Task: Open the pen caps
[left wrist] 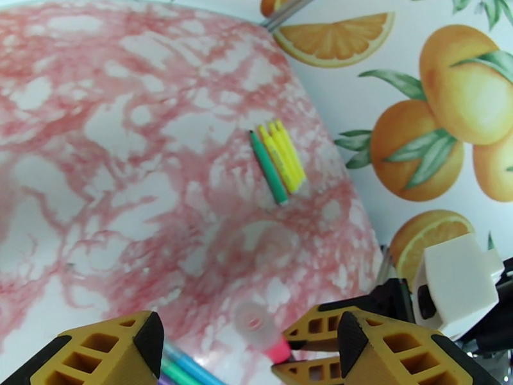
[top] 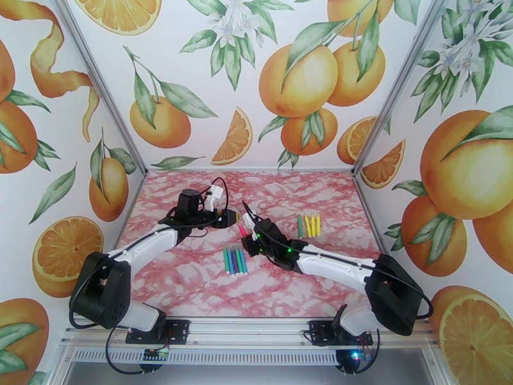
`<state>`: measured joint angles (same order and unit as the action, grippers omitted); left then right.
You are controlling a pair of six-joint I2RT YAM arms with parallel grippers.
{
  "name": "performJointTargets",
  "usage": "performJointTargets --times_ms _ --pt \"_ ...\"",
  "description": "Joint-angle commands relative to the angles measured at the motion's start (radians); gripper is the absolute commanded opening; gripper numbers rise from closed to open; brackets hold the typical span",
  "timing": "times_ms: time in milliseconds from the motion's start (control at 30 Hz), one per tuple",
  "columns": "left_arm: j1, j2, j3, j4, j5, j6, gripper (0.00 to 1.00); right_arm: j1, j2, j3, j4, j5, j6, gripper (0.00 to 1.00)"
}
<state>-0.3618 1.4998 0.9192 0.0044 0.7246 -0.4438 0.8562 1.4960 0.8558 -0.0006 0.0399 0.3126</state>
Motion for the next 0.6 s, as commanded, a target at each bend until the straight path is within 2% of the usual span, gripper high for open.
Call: performJointTargets --times_ms 0,200,567 --pt "-0.017 0.027 0.048 0.033 0.051 -0.004 0.71 -0.001 -0.029 -0.004 0.048 -0.03 -0.013 0.18" --pt "-0.044 0.049 0.072 0.02 0.048 0.003 0.66 -0.001 -0.051 -0.031 0.089 -0.029 -0.012 0.19" --pt "-0.055 0.068 0.093 0.032 0.076 -0.01 0.47 0.0 -0.055 -0.046 0.12 -0.014 -0.016 0.18"
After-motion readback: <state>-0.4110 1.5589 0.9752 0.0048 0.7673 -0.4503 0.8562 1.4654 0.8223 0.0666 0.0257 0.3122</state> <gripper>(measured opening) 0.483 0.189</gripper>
